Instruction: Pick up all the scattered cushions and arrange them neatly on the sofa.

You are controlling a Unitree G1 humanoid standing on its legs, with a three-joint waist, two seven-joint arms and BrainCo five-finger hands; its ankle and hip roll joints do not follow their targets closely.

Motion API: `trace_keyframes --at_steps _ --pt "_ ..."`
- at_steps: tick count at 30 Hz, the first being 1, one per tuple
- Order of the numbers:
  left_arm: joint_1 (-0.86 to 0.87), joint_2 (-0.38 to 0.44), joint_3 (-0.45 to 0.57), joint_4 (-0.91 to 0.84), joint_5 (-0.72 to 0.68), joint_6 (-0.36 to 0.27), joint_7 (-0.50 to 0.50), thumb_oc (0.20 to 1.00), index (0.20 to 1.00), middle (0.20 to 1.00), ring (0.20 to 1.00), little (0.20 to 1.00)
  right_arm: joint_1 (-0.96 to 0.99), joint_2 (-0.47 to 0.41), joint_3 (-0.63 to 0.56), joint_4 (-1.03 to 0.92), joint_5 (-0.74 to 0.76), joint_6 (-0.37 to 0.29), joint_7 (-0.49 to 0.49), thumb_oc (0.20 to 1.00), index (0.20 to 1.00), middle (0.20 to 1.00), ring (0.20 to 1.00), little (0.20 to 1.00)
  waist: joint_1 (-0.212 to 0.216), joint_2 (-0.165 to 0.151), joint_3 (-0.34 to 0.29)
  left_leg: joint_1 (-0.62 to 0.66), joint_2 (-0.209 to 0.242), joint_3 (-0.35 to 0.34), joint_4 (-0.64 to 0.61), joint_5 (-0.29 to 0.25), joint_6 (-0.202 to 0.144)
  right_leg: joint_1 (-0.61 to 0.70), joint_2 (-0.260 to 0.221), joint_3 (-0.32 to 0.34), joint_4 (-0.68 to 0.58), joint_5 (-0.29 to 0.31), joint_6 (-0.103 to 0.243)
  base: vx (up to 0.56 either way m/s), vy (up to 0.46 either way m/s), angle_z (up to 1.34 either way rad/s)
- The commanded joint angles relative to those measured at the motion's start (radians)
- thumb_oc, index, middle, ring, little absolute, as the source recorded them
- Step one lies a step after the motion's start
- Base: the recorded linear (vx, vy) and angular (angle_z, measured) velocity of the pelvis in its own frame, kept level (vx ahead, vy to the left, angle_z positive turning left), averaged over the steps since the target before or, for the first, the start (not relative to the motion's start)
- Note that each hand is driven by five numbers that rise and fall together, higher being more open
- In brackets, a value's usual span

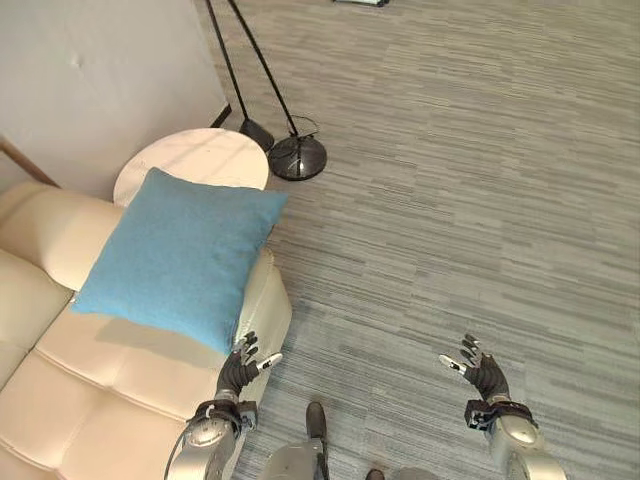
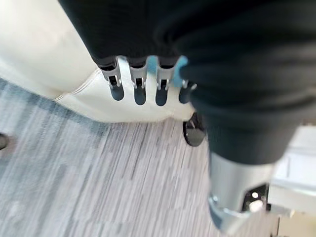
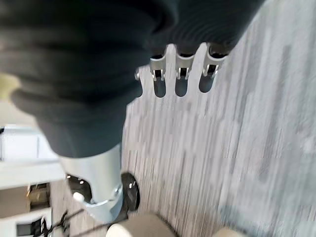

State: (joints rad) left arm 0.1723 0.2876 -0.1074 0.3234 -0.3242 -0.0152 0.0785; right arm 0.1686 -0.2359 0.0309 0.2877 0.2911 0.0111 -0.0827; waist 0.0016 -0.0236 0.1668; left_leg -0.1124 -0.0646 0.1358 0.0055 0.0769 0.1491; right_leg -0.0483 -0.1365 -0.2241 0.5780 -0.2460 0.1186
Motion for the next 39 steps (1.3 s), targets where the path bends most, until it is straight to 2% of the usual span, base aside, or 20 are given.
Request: trace_keyframes --at_steps 1,4,6,7,9,12,16,18,19,20,21,22,23,28,29,30,32,35,38,39 --pt "0.007 0.052 0.057 -0.060 0.042 -0.044 0.002 1.000 1.000 1.000 1.000 1.000 0.011 -0.002 -0.009 -0.051 -0.019 -0.009 0.010 1.000 1.000 1.000 1.000 1.000 -0.011 0.019 0.014 0.046 0.049 -0.007 0.009 -0.133 -0.091 -0.033 -0.046 0.063 -0.097 0.212 0.033 0.25 0.141 0.42" --pt "0.010 0.054 0.060 -0.064 0.038 -0.047 -0.003 1.000 1.000 1.000 1.000 1.000 0.010 -0.005 -0.016 -0.052 -0.014 -0.013 0.013 1.000 1.000 1.000 1.000 1.000 -0.021 0.030 0.026 0.075 0.047 -0.026 -0.011 -0.136 -0.094 -0.066 -0.030 0.060 -0.152 0.182 0.016 0.18 0.033 0.36" --pt "0.007 0.053 0.052 -0.064 0.025 -0.049 -0.004 1.000 1.000 1.000 1.000 1.000 0.010 -0.013 -0.020 -0.052 -0.001 -0.016 0.006 1.000 1.000 1.000 1.000 1.000 -0.044 0.031 0.049 0.113 0.041 -0.062 -0.017 -0.150 -0.100 -0.103 0.021 0.093 -0.287 0.150 0.001 0.24 -0.040 0.39" --pt "0.007 0.053 0.052 -0.064 0.025 -0.049 -0.004 1.000 1.000 1.000 1.000 1.000 0.009 -0.013 -0.020 -0.052 -0.001 -0.016 0.006 1.000 1.000 1.000 1.000 1.000 -0.044 0.033 0.048 0.111 0.042 -0.063 -0.017 -0.148 -0.100 -0.102 0.023 0.092 -0.293 0.154 0.001 0.16 -0.062 0.28" --pt "-0.003 0.051 0.044 -0.060 0.017 -0.056 -0.004 1.000 1.000 1.000 1.000 1.000 0.022 -0.018 -0.021 -0.051 0.010 -0.017 0.002 1.000 1.000 1.000 1.000 1.000 -0.070 0.021 0.061 0.138 0.026 -0.122 -0.017 -0.163 -0.108 -0.154 0.076 0.201 -0.444 0.199 0.014 0.20 -0.088 0.60" --pt "-0.009 0.048 0.036 -0.059 0.009 -0.060 -0.003 1.000 1.000 1.000 1.000 1.000 0.031 -0.023 -0.017 -0.048 0.009 -0.018 0.002 1.000 1.000 1.000 1.000 1.000 -0.081 0.017 0.064 0.156 0.019 -0.159 -0.021 -0.175 -0.114 -0.171 0.092 0.226 -0.489 0.228 0.018 0.17 -0.084 0.71" --pt "-0.008 0.022 0.040 -0.039 -0.048 -0.064 0.001 1.000 1.000 1.000 1.000 1.000 0.030 -0.025 -0.013 -0.036 0.020 -0.025 0.006 1.000 1.000 1.000 1.000 1.000 -0.079 0.002 0.038 0.186 0.015 -0.207 0.013 -0.226 -0.126 -0.117 0.095 0.236 -0.524 0.239 -0.003 0.27 -0.159 0.80" --pt "-0.004 0.005 0.049 -0.024 -0.092 -0.060 0.010 1.000 1.000 1.000 1.000 1.000 0.023 -0.028 -0.010 -0.037 0.027 -0.025 0.008 1.000 1.000 1.000 1.000 1.000 -0.070 -0.005 0.030 0.183 0.025 -0.217 0.077 -0.257 -0.145 -0.086 0.099 0.230 -0.528 0.223 -0.023 0.23 -0.179 0.56" --pt "-0.014 -0.011 0.052 -0.012 -0.133 -0.058 0.019 1.000 1.000 1.000 1.000 1.000 0.009 -0.040 -0.016 -0.037 0.042 -0.030 0.006 1.000 1.000 1.000 1.000 1.000 -0.062 -0.012 0.037 0.141 0.028 -0.213 0.197 -0.252 -0.167 -0.047 0.092 0.201 -0.534 0.202 -0.042 0.19 -0.172 0.50" --pt "-0.014 -0.011 0.052 -0.012 -0.133 -0.058 0.019 1.000 1.000 1.000 1.000 1.000 0.008 -0.041 -0.016 -0.036 0.042 -0.030 0.006 1.000 1.000 1.000 1.000 1.000 -0.064 -0.011 0.038 0.137 0.028 -0.216 0.204 -0.256 -0.167 -0.046 0.092 0.199 -0.534 0.201 -0.042 0.18 -0.157 0.67" --pt "-0.026 -0.023 0.053 -0.005 -0.166 -0.059 0.032 1.000 1.000 1.000 1.000 1.000 0.001 -0.049 -0.024 -0.039 0.054 -0.029 -0.001 1.000 1.000 1.000 1.000 1.000 -0.059 -0.021 0.049 0.074 0.043 -0.174 0.303 -0.228 -0.178 -0.011 0.073 0.167 -0.536 0.179 -0.058 0.06 -0.046 0.66" --pt "-0.027 -0.023 0.053 -0.005 -0.166 -0.059 0.032 1.000 1.000 1.000 1.000 1.000 0.001 -0.049 -0.024 -0.038 0.054 -0.029 -0.001 1.000 1.000 1.000 1.000 1.000 -0.061 -0.020 0.049 0.070 0.043 -0.176 0.309 -0.231 -0.178 -0.011 0.074 0.165 -0.536 0.178 -0.058 0.16 -0.064 0.90" --pt "-0.036 -0.026 0.053 -0.002 -0.174 -0.057 0.033 1.000 1.000 1.000 1.000 1.000 -0.005 -0.053 -0.030 -0.036 0.058 -0.027 -0.008 1.000 1.000 1.000 1.000 1.000 -0.056 -0.030 0.053 0.020 0.080 -0.093 0.298 -0.227 -0.166 0.024 0.053 0.121 -0.544 0.149 -0.063 0.10 -0.016 0.82" --pt "-0.032 -0.018 0.044 0.007 -0.144 -0.048 0.023 1.000 1.000 1.000 1.000 1.000 -0.005 -0.060 -0.035 -0.035 0.064 -0.029 -0.016 1.000 1.000 1.000 1.000 1.000 -0.048 -0.025 0.043 -0.018 0.133 -0.029 0.164 -0.158 -0.172 0.069 0.042 0.064 -0.565 0.122 -0.055 0.18 0.038 0.81" --pt "-0.036 -0.011 0.040 0.013 -0.126 -0.044 0.029 1.000 1.000 1.000 1.000 1.000 -0.010 -0.064 -0.031 -0.032 0.059 -0.033 -0.030 1.000 1.000 1.000 1.000 1.000 -0.045 -0.020 0.048 -0.088 0.174 0.049 0.089 -0.092 -0.190 0.110 0.039 0.019 -0.574 0.084 -0.053 0.33 0.171 0.71" --pt "-0.038 -0.006 0.045 0.011 -0.119 -0.045 0.034 1.000 1.000 1.000 1.000 1.000 -0.017 -0.066 -0.023 -0.029 0.048 -0.030 -0.044 1.000 1.000 1.000 1.000 1.000 -0.040 -0.018 0.047 -0.124 0.208 0.132 0.033 -0.061 -0.199 0.131 0.033 -0.020 -0.574 0.071 -0.050 0.33 0.173 0.63" --pt "-0.024 -0.009 0.060 0.004 -0.123 -0.046 0.029 1.000 1.000 1.000 1.000 1.000 -0.013 -0.065 -0.024 -0.034 0.044 -0.027 -0.037 1.000 1.000 1.000 1.000 1.000 -0.039 -0.009 0.033 -0.087 0.215 0.156 -0.022 -0.048 -0.201 0.140 0.035 -0.034 -0.565 0.068 -0.040 0.24 0.158 0.91" --pt "-0.003 -0.003 0.061 0.000 -0.120 -0.036 0.022 1.000 1.000 1.000 1.000 1.000 -0.004 -0.053 -0.025 -0.043 0.028 -0.015 -0.028 1.000 1.000 1.000 1.000 1.000 -0.041 -0.010 0.009 -0.085 0.199 0.147 0.008 -0.010 -0.195 0.159 0.008 -0.056 -0.523 0.071 -0.023 0.35 0.248 0.36" --pt "0.012 0.003 0.059 0.009 -0.108 -0.029 0.011 1.000 1.000 1.000 1.000 1.000 -0.004 -0.035 -0.028 -0.042 0.022 -0.008 -0.023 1.000 1.000 1.000 1.000 1.000 -0.035 -0.027 -0.003 -0.058 0.159 0.145 0.023 -0.050 -0.163 0.145 -0.038 -0.044 -0.427 0.092 0.004 0.27 0.241 0.24" --pt "0.019 0.012 0.059 0.010 -0.108 -0.028 0.016 1.000 1.000 1.000 1.000 1.000 -0.005 -0.020 -0.027 -0.037 0.024 -0.005 -0.026 1.000 1.000 1.000 1.000 1.000 -0.039 -0.032 0.003 -0.025 0.130 0.137 0.018 -0.076 -0.137 0.099 -0.073 -0.027 -0.297 0.156 0.033 0.24 0.233 0.19"
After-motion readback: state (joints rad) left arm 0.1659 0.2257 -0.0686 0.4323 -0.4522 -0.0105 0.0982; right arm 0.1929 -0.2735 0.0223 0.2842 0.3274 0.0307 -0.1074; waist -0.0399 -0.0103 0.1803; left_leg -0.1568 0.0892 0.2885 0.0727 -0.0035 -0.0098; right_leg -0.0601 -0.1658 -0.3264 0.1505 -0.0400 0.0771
